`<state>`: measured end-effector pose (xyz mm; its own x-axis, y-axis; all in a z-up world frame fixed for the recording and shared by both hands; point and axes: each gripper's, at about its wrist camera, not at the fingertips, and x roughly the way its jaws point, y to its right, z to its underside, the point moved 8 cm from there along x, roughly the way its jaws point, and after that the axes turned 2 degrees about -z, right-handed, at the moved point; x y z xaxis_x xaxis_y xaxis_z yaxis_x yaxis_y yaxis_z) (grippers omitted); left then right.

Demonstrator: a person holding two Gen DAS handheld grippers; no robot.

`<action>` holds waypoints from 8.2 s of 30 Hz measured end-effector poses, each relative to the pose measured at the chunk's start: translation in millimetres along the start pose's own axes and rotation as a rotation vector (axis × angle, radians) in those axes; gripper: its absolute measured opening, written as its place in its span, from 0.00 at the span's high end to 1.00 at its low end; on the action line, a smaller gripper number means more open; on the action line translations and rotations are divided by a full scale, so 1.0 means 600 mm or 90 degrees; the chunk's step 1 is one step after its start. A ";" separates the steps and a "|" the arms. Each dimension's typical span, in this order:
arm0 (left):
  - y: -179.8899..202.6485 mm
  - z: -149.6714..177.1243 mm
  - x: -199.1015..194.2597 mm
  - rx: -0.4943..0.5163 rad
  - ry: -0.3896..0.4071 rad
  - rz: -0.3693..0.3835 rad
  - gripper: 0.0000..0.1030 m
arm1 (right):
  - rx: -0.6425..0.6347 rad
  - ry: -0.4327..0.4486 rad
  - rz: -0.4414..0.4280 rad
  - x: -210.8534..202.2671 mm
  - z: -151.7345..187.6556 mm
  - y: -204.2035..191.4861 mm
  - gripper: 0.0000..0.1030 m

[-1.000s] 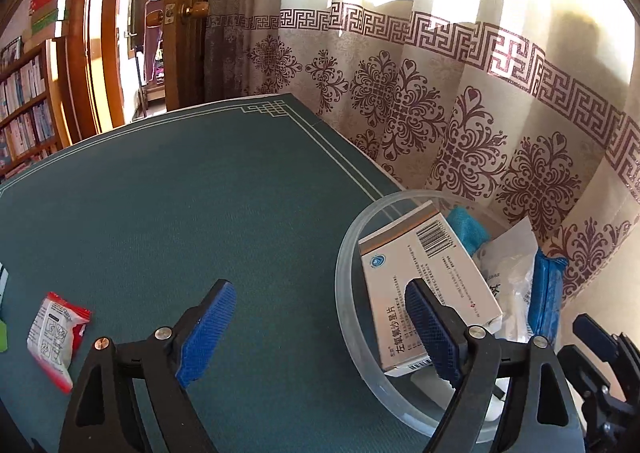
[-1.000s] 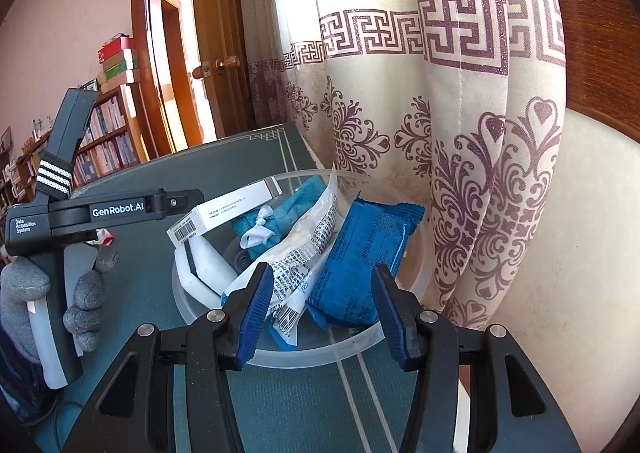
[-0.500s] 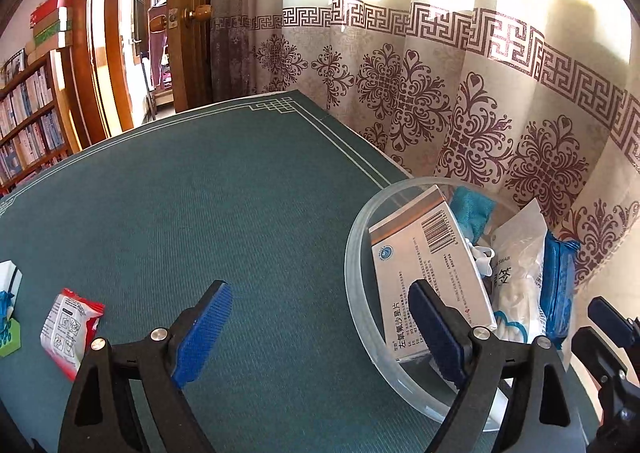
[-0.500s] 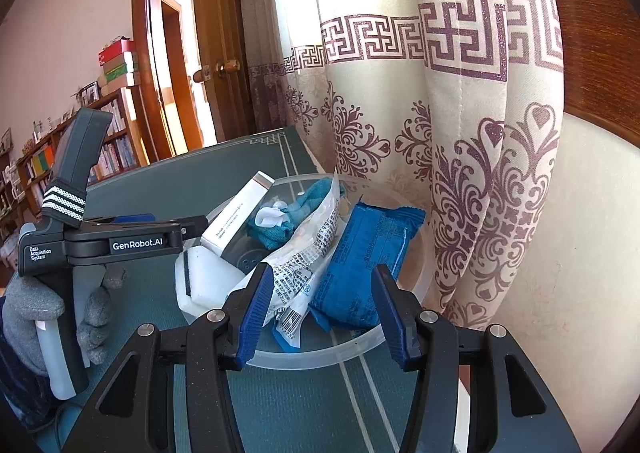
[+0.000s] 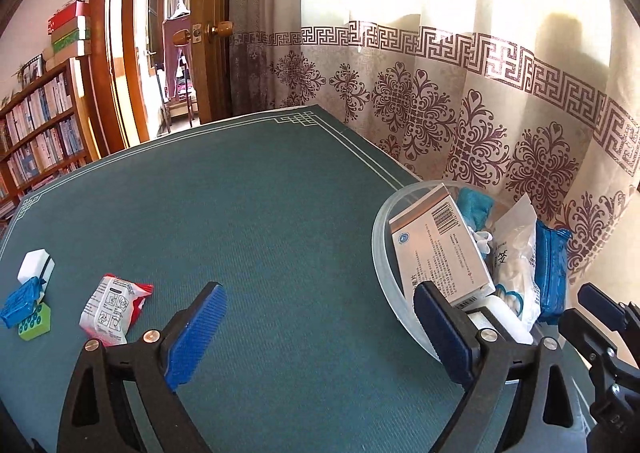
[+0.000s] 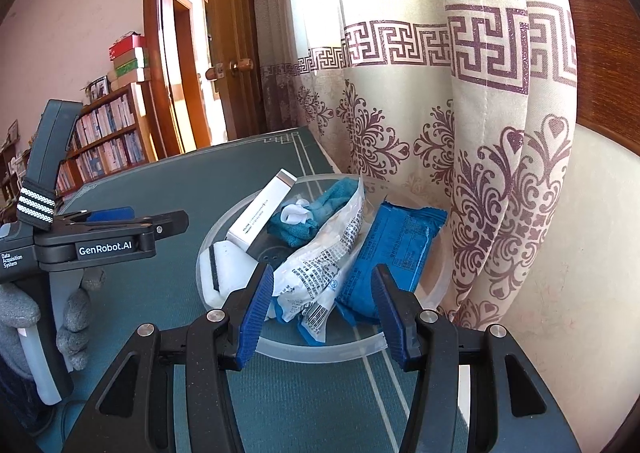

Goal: Organize objects
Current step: 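Withdraw both tools from the bowl back toward the remaining items, then grasp the green dotted block with the left tool, then grasp the red-white snack packet with the right tool while the left holds the block, then carry the snack packet into the bowl and open the right tool while the left holds the block, then lower the green dotted block into the bowl and open the left tool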

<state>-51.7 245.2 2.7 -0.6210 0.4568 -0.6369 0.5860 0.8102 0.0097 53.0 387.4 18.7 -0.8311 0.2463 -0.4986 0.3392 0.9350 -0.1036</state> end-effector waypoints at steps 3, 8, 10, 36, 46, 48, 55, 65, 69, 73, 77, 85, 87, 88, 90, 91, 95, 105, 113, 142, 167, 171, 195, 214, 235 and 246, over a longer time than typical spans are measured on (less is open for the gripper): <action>-0.016 0.007 -0.006 -0.015 0.000 -0.010 0.03 | -0.002 -0.001 -0.003 0.000 0.002 -0.008 0.49; -0.038 0.019 -0.010 -0.041 -0.007 -0.019 0.02 | -0.009 -0.003 -0.010 -0.001 0.007 -0.025 0.44; -0.044 0.022 -0.012 -0.044 -0.007 -0.025 0.02 | -0.010 -0.002 -0.010 -0.002 0.007 -0.030 0.43; -0.220 0.072 -0.043 -0.132 -0.030 -0.136 0.02 | -0.106 -0.037 -0.148 0.015 0.037 -0.203 0.34; -0.340 0.101 -0.058 -0.196 -0.043 -0.219 0.01 | -0.132 -0.088 -0.214 0.038 0.052 -0.259 0.34; -0.365 0.105 -0.059 -0.210 -0.046 -0.239 0.01 | -0.133 -0.095 -0.227 0.041 0.054 -0.270 0.33; -0.448 0.126 -0.052 -0.241 -0.072 -0.315 0.01 | -0.123 -0.142 -0.266 0.061 0.067 -0.295 0.33; -0.488 0.132 -0.024 -0.264 -0.114 -0.322 0.01 | -0.089 -0.183 -0.287 0.094 0.065 -0.312 0.33; -0.496 0.126 -0.014 -0.253 -0.124 -0.337 0.01 | -0.098 -0.184 -0.293 0.100 0.064 -0.331 0.33; -0.502 0.126 -0.005 -0.262 -0.130 -0.326 0.01 | -0.105 -0.191 -0.299 0.103 0.067 -0.347 0.33; -0.496 0.124 -0.003 -0.257 -0.124 -0.299 0.10 | -0.110 -0.197 -0.304 0.110 0.065 -0.363 0.33; -0.472 0.111 -0.003 -0.206 -0.101 -0.268 0.38 | -0.115 -0.198 -0.315 0.129 0.050 -0.404 0.33; -0.471 0.111 -0.003 -0.203 -0.100 -0.266 0.39 | -0.108 -0.208 -0.317 0.142 0.049 -0.413 0.33; -0.473 0.111 -0.004 -0.207 -0.100 -0.260 0.39 | -0.104 -0.211 -0.317 0.148 0.047 -0.417 0.33; -0.476 0.113 -0.008 -0.215 -0.099 -0.251 0.39 | -0.099 -0.211 -0.315 0.159 0.042 -0.424 0.33; -0.475 0.114 -0.010 -0.217 -0.100 -0.247 0.39 | -0.096 -0.210 -0.315 0.163 0.039 -0.428 0.33; -0.469 0.121 -0.022 -0.230 -0.108 -0.228 0.39 | -0.074 -0.215 -0.323 0.184 0.024 -0.446 0.33; -0.434 0.126 -0.039 -0.237 -0.121 -0.172 0.39 | -0.046 -0.250 -0.332 0.260 0.007 -0.512 0.33; -0.441 0.117 -0.045 -0.249 -0.096 -0.188 0.39 | -0.053 -0.251 -0.315 0.299 0.000 -0.556 0.33; -0.425 0.120 -0.044 -0.230 -0.094 -0.198 0.39 | -0.104 -0.191 -0.253 0.241 0.017 -0.511 0.52; -0.347 0.116 -0.036 -0.159 -0.095 -0.164 0.39 | -0.027 -0.101 -0.180 0.111 -0.041 -0.332 0.52; -0.339 0.115 -0.036 -0.152 -0.094 -0.161 0.39 | -0.011 -0.085 -0.152 0.102 -0.056 -0.287 0.52; -0.285 0.123 -0.034 -0.103 -0.097 -0.134 0.39 | 0.080 -0.049 0.087 0.142 -0.134 0.011 0.52; -0.281 0.125 -0.033 -0.097 -0.098 -0.129 0.39 | 0.052 -0.055 0.077 0.147 -0.129 -0.011 0.50; -0.179 0.121 -0.038 -0.071 -0.110 -0.048 0.39 | 0.068 -0.036 0.060 0.028 -0.038 0.004 0.50; -0.042 0.059 -0.051 -0.032 -0.086 0.049 0.39 | 0.045 -0.030 0.058 0.005 -0.005 0.022 0.47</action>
<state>-29.2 197.9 -5.4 -0.4976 0.4676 -0.7306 0.6006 0.7935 0.0988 53.6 401.3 18.5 -0.7745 0.3151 -0.5485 0.4438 0.8885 -0.1163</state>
